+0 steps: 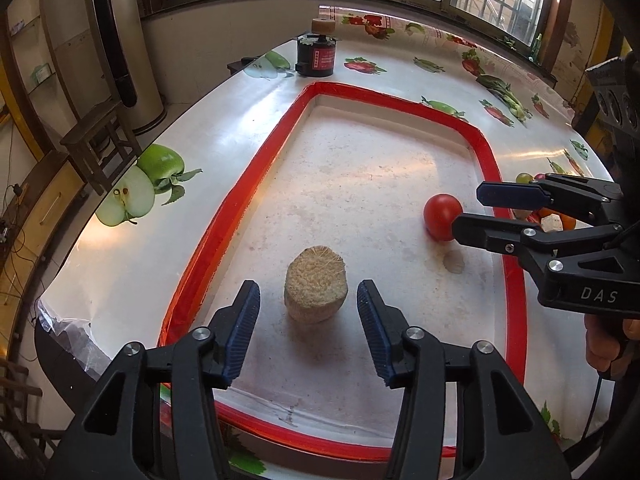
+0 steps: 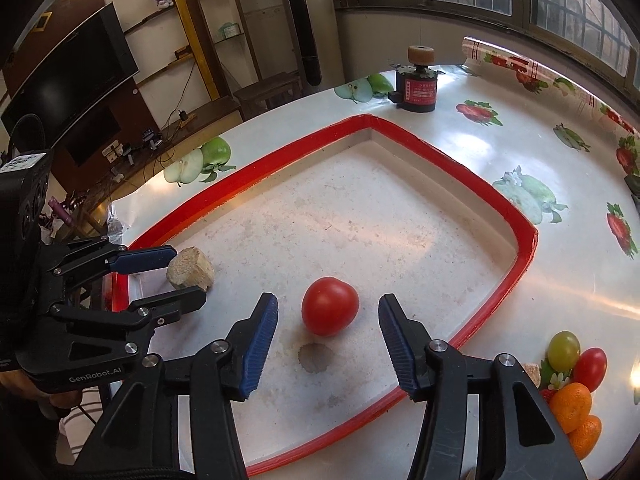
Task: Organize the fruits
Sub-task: 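Open the left tool to drop the cork piece while the right tool releases the tomato, then move both open tools back toward the fruit pile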
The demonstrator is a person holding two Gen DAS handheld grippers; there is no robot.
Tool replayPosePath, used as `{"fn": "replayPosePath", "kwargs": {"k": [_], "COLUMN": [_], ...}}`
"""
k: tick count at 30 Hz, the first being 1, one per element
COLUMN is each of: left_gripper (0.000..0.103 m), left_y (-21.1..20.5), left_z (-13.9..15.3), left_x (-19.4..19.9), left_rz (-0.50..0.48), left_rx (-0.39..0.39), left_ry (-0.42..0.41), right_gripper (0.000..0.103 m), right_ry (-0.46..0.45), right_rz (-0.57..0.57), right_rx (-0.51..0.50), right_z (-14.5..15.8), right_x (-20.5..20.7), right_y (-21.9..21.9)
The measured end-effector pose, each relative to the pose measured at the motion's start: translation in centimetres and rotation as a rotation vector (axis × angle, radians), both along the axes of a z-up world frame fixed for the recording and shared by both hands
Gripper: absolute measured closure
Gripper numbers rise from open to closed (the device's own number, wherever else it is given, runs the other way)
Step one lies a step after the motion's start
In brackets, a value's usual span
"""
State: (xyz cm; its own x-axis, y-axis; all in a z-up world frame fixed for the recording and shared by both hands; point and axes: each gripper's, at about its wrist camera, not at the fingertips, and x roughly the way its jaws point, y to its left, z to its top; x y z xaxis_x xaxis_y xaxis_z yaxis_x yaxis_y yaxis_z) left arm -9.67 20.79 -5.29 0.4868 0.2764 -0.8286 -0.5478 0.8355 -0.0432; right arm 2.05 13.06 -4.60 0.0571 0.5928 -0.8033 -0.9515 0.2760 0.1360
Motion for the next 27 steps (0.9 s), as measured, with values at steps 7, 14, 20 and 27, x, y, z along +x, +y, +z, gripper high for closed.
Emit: {"fn": "replayPosePath", "kwargs": {"k": [7,14,20,27], "left_gripper": [0.054,0.054,0.054,0.054], "left_y": [-1.2,-2.7,-3.8,-5.4], "left_z": [1.3,2.2,2.8,3.1], "left_x": [-0.2,-0.2,-0.2,0.2], "left_rz": [-0.010,-0.030,-0.045,-0.073], "left_rx": [0.011,0.019,0.026,0.021], "left_ry": [-0.024,-0.038,-0.046,-0.049], "right_gripper": [0.049,0.048,0.047,0.045], "right_ry": [-0.006,-0.019,-0.021,-0.022], "right_rz": [-0.024,-0.047,-0.084,-0.130], "right_rx": [0.034,0.059,0.079,0.093], "right_z": [1.8,3.1,3.8,4.1], "right_x": [-0.4,-0.8,-0.5,-0.2], "right_y": [-2.7,-5.6,-8.3,-11.5]}}
